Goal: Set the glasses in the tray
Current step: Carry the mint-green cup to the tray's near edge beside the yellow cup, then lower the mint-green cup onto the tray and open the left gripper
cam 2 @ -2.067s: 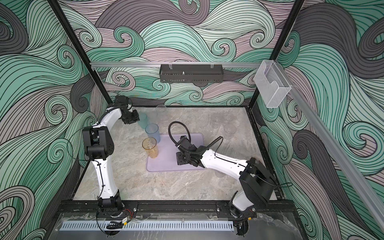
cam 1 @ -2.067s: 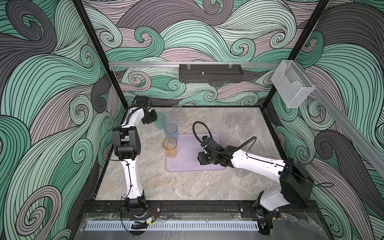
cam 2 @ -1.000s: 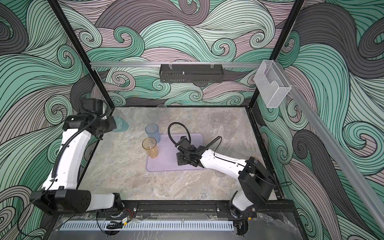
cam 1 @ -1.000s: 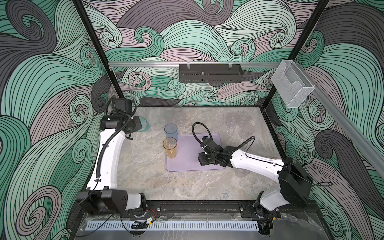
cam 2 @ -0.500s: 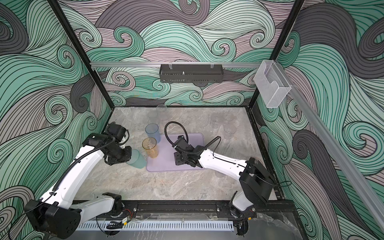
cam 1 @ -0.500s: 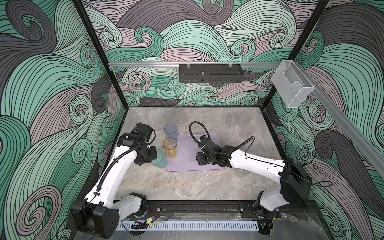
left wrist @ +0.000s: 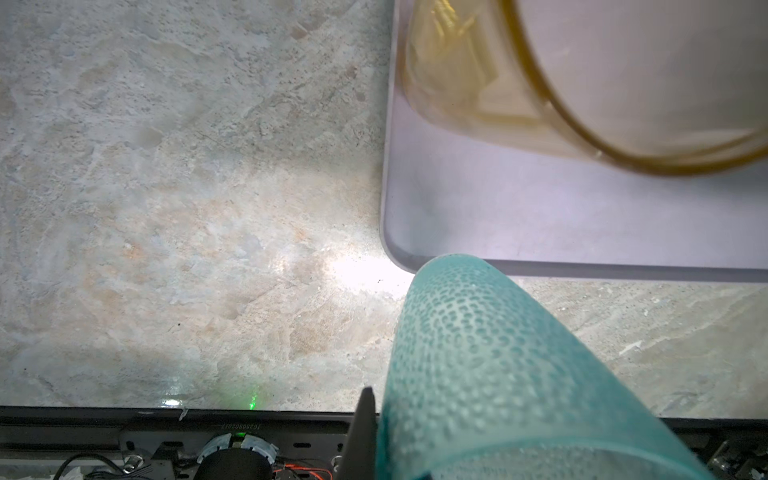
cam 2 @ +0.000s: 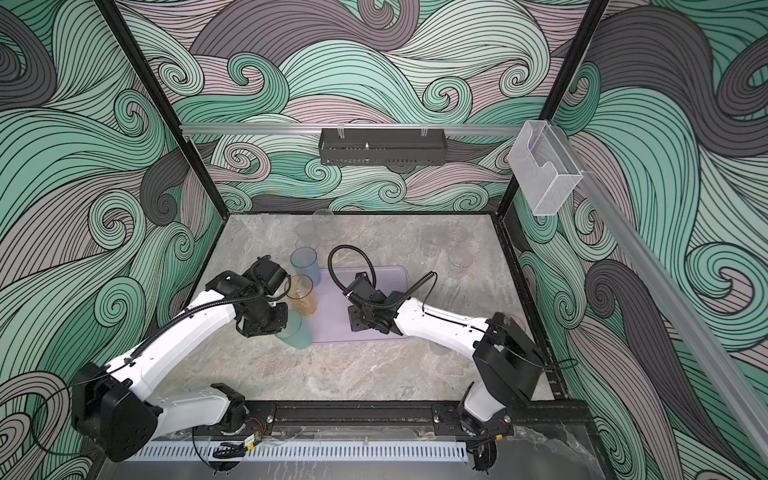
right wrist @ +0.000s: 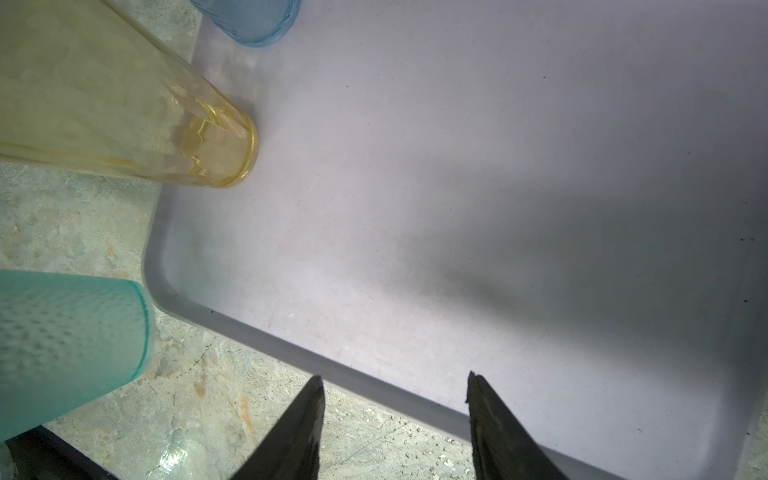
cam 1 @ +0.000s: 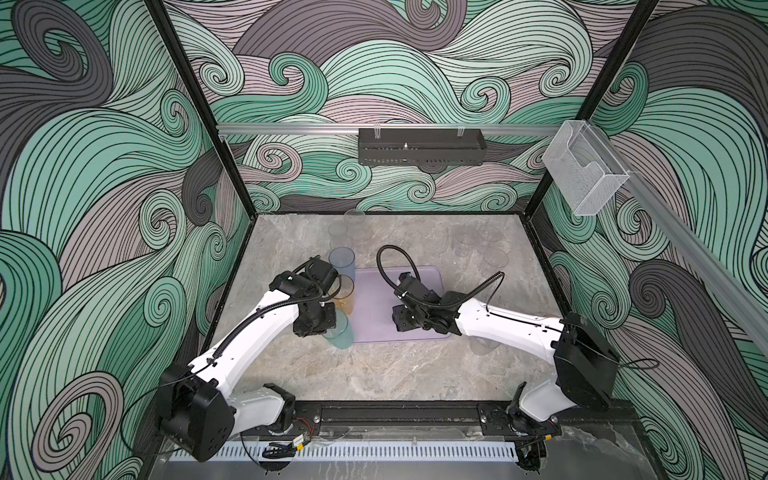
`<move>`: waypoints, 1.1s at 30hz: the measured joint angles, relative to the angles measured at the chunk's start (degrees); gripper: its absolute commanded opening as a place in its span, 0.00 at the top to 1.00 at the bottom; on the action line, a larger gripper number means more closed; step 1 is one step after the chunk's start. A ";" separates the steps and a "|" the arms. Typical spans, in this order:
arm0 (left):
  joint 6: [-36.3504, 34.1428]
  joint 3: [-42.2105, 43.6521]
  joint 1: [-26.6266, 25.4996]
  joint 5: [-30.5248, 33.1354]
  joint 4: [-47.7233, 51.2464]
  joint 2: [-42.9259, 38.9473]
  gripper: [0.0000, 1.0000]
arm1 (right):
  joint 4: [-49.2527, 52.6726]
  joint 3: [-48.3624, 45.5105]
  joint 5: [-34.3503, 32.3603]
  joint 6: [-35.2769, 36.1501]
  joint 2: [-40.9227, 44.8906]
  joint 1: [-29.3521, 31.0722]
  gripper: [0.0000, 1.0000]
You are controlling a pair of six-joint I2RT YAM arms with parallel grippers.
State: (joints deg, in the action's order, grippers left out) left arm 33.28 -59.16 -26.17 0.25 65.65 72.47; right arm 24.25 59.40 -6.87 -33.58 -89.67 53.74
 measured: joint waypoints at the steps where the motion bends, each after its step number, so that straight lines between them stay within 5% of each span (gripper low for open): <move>1: 0.00 -0.07 -0.26 0.63 -0.37 1.20 1.00 | 0.02 0.00 -0.09 0.02 -0.02 0.02 0.44; 16: -2.29 -4.94 -0.59 7.52 -2.78 13.84 1.00 | -0.07 0.00 -0.28 0.42 -0.04 -0.13 0.44; 28: -5.01 -6.73 -0.59 8.07 -1.75 15.96 1.00 | -0.66 -0.07 -0.28 0.57 -0.04 -0.39 0.44; 33: -5.81 -6.84 -0.59 8.07 -1.16 15.96 0.90 | -1.14 -0.07 -0.24 0.59 -0.28 -0.39 0.44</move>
State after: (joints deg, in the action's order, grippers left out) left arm 27.46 -66.00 -26.76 8.32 64.49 88.42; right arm 23.11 59.33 -7.11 -32.99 -89.95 53.34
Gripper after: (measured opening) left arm 0.074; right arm 0.561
